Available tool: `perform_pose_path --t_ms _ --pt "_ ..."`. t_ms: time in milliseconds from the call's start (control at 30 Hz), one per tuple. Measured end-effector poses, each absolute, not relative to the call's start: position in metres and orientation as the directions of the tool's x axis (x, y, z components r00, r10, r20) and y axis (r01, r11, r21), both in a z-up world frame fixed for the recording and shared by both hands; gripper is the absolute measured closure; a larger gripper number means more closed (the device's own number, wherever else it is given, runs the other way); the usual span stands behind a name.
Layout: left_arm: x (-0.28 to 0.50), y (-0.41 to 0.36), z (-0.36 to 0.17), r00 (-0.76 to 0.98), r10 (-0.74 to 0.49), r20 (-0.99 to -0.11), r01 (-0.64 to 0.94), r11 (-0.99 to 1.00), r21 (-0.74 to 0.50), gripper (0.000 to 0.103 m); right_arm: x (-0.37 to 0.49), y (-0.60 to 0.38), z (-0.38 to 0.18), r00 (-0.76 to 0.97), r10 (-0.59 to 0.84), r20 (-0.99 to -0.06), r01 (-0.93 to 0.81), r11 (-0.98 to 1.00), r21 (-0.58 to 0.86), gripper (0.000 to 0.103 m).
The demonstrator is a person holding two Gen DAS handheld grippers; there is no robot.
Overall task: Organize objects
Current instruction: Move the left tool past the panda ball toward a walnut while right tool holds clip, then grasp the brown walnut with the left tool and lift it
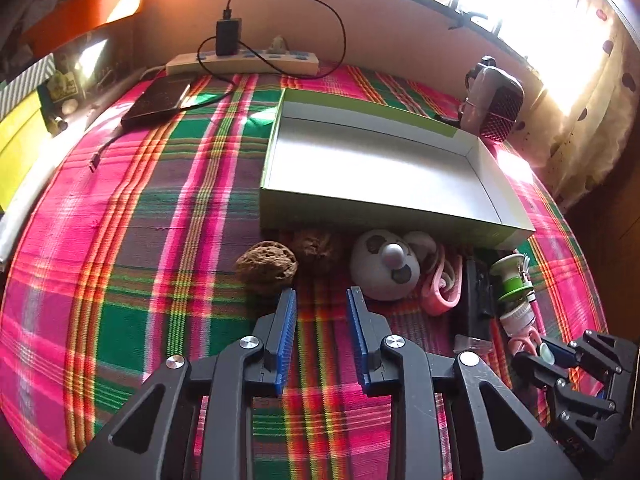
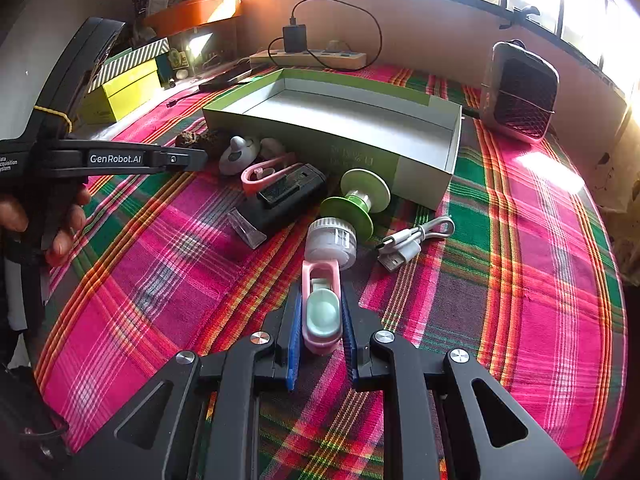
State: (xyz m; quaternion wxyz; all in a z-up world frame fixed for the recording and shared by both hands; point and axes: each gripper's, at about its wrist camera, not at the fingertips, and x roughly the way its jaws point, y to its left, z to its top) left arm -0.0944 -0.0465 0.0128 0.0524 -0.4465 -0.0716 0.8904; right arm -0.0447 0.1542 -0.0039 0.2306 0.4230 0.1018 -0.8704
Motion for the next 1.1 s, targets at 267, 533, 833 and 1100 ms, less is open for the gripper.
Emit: perform_pose_path --t_ms 267,533,833,1100 --pt "-0.094 -0.058 0.013 -0.615 0.125 -0.778 -0.016 -0.989 -0.146 0.07 -0.044 0.153 -0.004 -0.538 -0.311 -0.784 0.485 -0.874 0.013 0.084" --pt "-0.095 -0.074 0.013 -0.636 0.093 -0.766 -0.012 -0.994 -0.11 0.07 -0.044 0.152 -0.004 -0.538 -0.311 -0.783 0.484 -0.875 0.014 0.084" --pt "-0.114 -0.077 0.015 -0.641 0.128 -0.757 -0.017 -0.988 -0.152 0.067 -0.043 0.151 -0.003 -0.539 -0.309 -0.783 0.483 -0.875 0.013 0.084" --pt "-0.123 -0.08 0.01 -0.624 0.119 -0.772 0.007 -0.988 -0.157 0.067 -0.043 0.151 -0.003 -0.539 -0.309 -0.783 0.483 -0.876 0.013 0.084"
